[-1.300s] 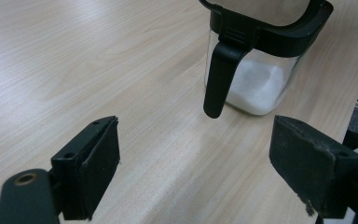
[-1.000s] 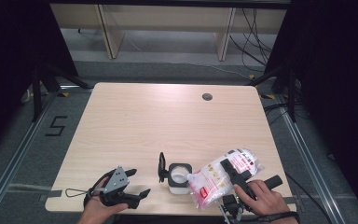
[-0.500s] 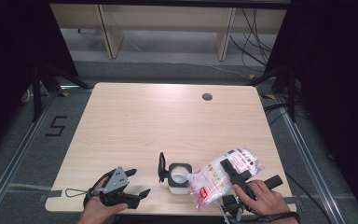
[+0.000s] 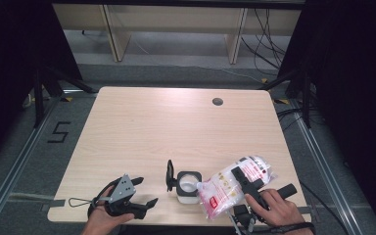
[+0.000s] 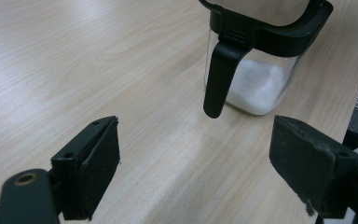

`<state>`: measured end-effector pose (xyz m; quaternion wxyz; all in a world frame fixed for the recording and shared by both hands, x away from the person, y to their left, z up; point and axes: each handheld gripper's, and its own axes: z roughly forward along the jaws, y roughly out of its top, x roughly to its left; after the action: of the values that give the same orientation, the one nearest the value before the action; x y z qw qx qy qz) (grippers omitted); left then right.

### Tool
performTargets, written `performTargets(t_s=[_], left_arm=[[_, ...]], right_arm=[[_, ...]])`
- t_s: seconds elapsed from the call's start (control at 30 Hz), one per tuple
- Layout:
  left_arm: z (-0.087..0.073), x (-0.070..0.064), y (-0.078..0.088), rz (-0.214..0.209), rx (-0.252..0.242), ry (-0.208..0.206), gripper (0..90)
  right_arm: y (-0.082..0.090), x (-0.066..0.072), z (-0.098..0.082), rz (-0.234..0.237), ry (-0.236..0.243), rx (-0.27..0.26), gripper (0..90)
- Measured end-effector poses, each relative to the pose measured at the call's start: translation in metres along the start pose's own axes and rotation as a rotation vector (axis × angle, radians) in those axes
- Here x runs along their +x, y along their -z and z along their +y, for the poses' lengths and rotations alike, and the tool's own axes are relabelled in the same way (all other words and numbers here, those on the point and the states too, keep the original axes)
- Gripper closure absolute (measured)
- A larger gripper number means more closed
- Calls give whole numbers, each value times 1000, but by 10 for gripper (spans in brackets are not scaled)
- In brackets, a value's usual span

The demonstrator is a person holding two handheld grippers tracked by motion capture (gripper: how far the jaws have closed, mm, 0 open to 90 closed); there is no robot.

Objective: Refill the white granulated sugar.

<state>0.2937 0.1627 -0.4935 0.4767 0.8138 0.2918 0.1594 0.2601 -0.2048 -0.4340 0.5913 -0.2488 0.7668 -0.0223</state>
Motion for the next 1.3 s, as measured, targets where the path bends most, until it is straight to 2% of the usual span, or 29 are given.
performTargets(t_s=[0.03, 0.2, 0.3, 0.37, 0.53, 0.67, 0.73, 0.77, 0.8, 0.9, 0.93, 0.97, 1.1, 1.23, 1.27, 1.3], left_arm=[[0, 1, 0, -1, 0, -14, 158], [0, 1, 0, 1, 3, -11, 158], [0, 1, 0, -1, 0, -13, 158], [0, 1, 0, -1, 0, -11, 159], [0, 1, 0, -1, 1, -11, 158], [0, 1, 0, -4, 3, -12, 159], [0, 1, 1, -3, 3, -10, 158], [0, -1, 0, 2, -1, 17, 159], [0, -1, 0, 2, -1, 19, 159], [0, -1, 0, 3, -1, 18, 158], [0, 0, 1, 5, -1, 8, 158], [0, 0, 1, 4, 0, 11, 159], [0, -1, 0, 2, -1, 20, 158], [0, 0, 0, -3, 3, 11, 159], [0, -1, 0, 3, -1, 19, 158], [0, 0, 0, 5, -1, 14, 159]], right_arm=[[0, 0, 0, 0, 0, 0, 461], [1, -1, 1, -3, 7, -1, 461], [2, 0, 1, -5, -14, 7, 461], [1, -1, 1, -6, 4, -2, 461], [2, -2, 1, -1, 0, 7, 461], [2, -3, 2, 1, 15, -1, 462], [2, -2, 2, -9, 17, 4, 462], [1, -2, 2, -3, 16, 1, 462], [2, -3, 2, 1, 17, 1, 462], [1, -2, 2, -10, 18, 3, 462], [1, -2, 2, -5, 18, -2, 462], [1, -2, 2, -2, 7, 2, 462], [2, -3, 2, -5, 14, -1, 462], [2, -2, 2, 1, 2, 4, 462], [1, -3, 2, -3, 20, -1, 462], [2, -3, 2, 5, 13, 4, 462]])
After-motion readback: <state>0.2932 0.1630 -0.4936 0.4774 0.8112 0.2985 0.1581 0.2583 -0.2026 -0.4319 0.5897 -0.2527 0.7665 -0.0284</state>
